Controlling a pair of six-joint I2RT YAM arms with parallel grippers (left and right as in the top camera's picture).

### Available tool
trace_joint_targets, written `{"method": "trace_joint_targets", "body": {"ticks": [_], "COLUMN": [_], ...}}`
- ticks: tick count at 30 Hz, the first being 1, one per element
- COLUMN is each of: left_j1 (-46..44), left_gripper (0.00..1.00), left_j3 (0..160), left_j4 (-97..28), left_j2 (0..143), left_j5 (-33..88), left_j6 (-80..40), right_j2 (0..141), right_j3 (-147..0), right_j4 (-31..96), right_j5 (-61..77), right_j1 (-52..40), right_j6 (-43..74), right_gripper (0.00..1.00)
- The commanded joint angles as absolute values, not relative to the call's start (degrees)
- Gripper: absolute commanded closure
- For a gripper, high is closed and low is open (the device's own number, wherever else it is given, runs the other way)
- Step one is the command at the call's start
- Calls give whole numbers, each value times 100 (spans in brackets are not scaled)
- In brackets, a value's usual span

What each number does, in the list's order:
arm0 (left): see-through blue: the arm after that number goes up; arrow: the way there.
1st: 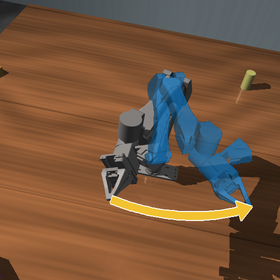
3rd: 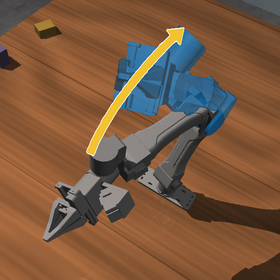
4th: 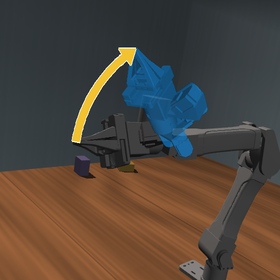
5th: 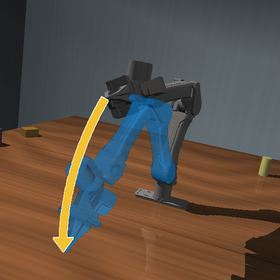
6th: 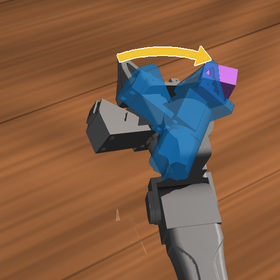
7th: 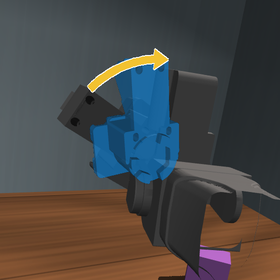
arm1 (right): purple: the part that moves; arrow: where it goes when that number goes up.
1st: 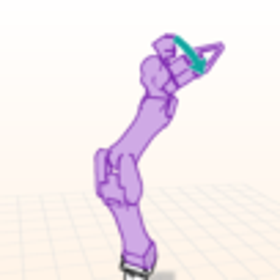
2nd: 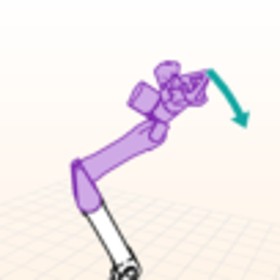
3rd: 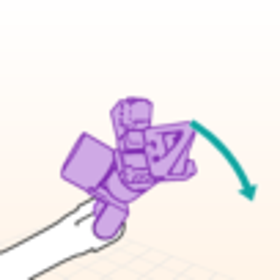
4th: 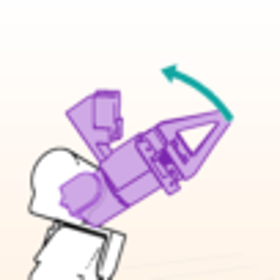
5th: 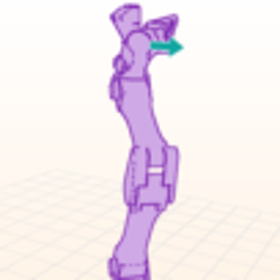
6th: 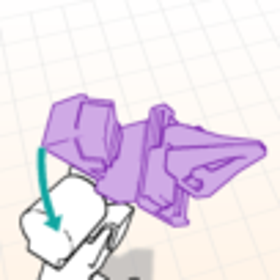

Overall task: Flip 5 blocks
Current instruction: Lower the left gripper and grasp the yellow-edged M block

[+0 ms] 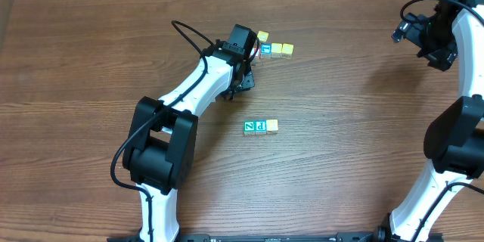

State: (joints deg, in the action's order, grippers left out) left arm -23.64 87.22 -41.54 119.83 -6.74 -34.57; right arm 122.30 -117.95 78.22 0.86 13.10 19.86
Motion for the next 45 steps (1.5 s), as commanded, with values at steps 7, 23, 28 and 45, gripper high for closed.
{"method": "trace_joint_targets", "body": {"ticks": [7, 23, 28, 45], "left_j1": [-2349, -2338, -2338, -2338], "left_gripper": [68, 67, 67, 66], "left_j3": [8637, 8637, 8637, 8584], "left_j4": [-4130, -4128, -4097, -4032], "left_j2": [12068, 12068, 12068, 12070], "left_j5": [-812, -851, -954, -947], "left_j6": [-2696, -2657, -2659, -2659], "right_j2": [12110, 12110, 12110, 12110], "right_j3": [-11841, -11841, -11841, -11841], "right_j4": [7806, 7806, 7806, 7806], "right_j5": [54, 54, 54, 54], "right_j1": [1321, 1321, 1321, 1321], "right_j6": [1968, 1968, 1968, 1968], "right_gripper": [0, 0, 0, 0]}}
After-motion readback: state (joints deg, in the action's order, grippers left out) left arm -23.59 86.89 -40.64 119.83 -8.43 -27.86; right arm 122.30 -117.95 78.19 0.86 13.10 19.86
